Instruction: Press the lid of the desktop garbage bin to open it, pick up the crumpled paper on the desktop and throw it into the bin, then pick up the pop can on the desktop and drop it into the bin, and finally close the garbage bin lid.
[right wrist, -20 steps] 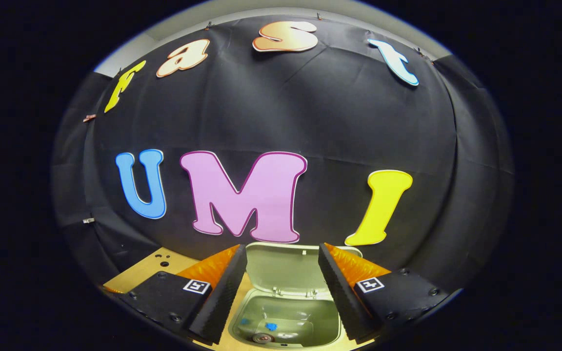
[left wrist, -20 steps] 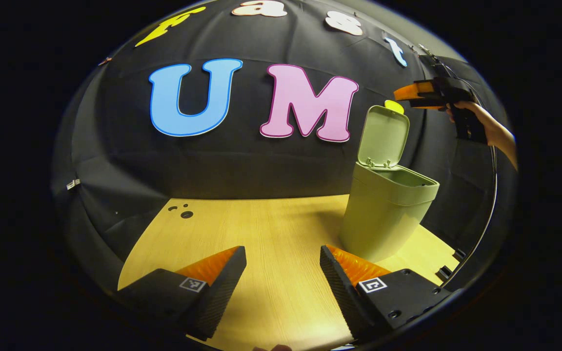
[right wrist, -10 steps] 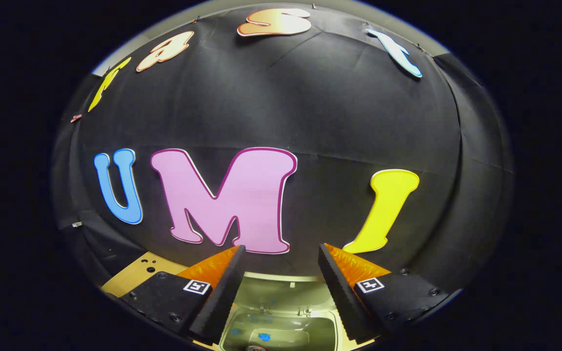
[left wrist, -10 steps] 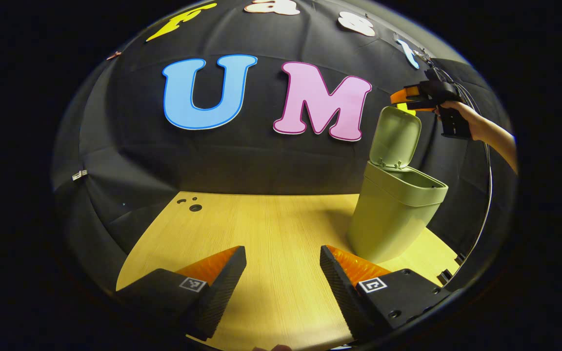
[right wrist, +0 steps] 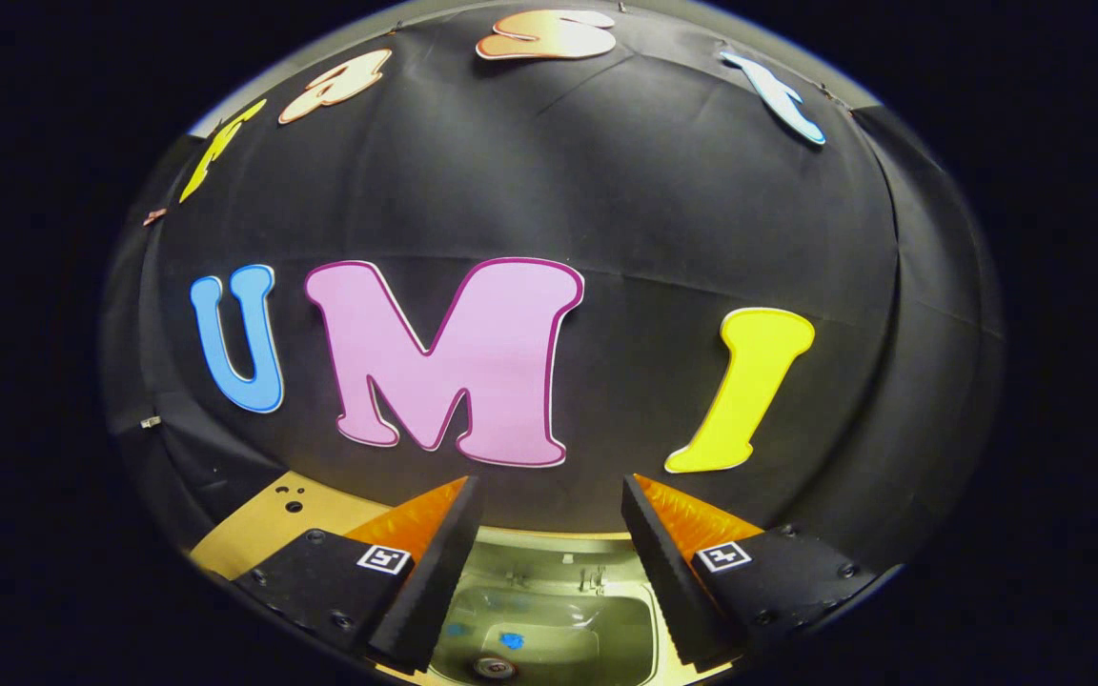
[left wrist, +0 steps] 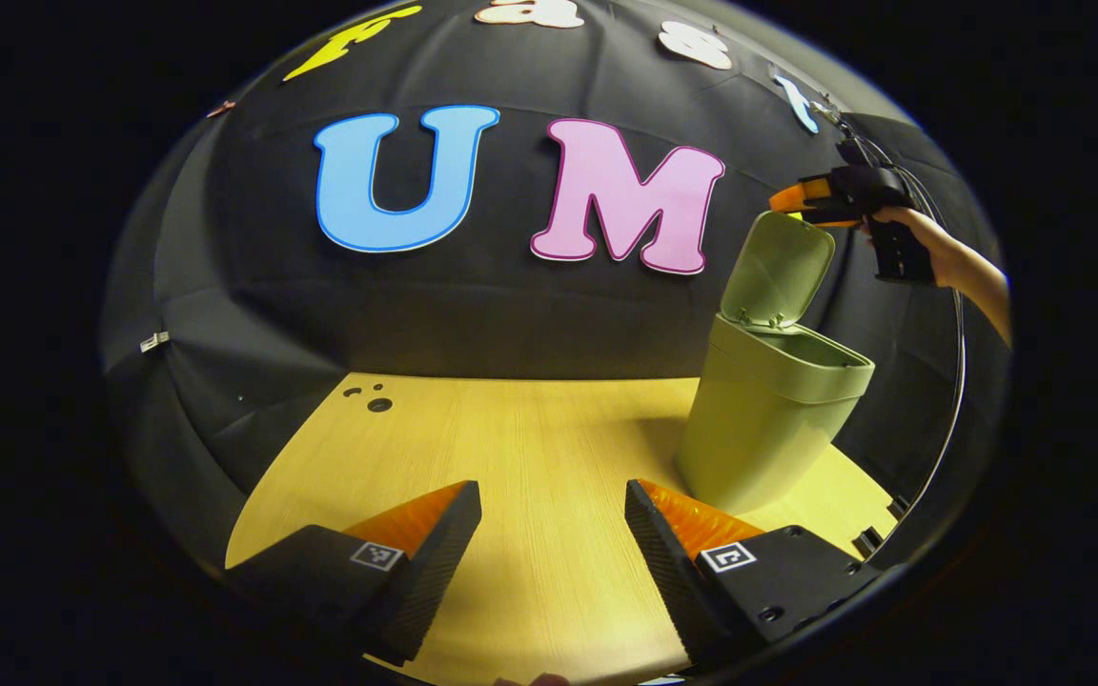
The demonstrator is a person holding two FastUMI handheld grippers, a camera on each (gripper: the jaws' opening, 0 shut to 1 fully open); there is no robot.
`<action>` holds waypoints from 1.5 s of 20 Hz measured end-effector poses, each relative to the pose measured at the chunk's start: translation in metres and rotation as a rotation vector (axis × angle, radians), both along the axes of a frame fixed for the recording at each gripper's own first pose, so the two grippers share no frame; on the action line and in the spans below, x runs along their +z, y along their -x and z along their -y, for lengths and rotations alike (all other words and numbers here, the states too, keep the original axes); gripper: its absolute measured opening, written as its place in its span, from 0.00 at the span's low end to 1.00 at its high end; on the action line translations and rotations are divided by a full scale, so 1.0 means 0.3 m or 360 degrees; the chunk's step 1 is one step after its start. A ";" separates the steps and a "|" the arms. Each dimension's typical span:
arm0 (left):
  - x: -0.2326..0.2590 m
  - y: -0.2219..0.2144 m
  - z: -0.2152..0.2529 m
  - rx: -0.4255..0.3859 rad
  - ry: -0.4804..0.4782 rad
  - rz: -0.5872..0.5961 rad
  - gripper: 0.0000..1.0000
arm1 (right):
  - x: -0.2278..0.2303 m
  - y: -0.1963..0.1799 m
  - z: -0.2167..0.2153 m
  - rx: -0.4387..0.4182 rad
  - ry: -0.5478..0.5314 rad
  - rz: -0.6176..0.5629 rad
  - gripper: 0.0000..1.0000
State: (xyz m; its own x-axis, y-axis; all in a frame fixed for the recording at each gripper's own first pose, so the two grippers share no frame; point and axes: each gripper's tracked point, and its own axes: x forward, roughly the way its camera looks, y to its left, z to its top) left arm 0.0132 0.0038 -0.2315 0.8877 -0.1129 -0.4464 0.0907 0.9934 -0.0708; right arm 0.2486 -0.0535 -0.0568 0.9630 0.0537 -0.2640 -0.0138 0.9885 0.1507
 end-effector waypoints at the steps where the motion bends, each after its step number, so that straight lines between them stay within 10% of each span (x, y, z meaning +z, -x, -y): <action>1: 0.001 -0.002 0.003 -0.0011 -0.0005 0.0004 0.97 | -0.013 0.033 -0.007 0.0001 -0.0003 -0.0007 0.93; 16: 0.008 0.028 0.069 -0.0110 -0.0002 0.0022 0.97 | -0.379 0.365 -0.137 0.0092 -0.0101 -0.0225 0.93; 30: -0.003 0.032 0.076 -0.0092 0.0023 0.0000 0.97 | -0.524 0.400 -0.160 0.0099 -0.0156 -0.0306 0.97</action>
State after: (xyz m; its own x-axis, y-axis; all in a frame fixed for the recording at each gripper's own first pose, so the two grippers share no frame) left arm 0.0035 -0.0189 -0.2323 0.8794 -0.1701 -0.4446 0.1477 0.9854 -0.0850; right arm 0.1285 -0.0053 -0.2139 0.8894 0.1455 -0.4334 -0.0357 0.9672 0.2516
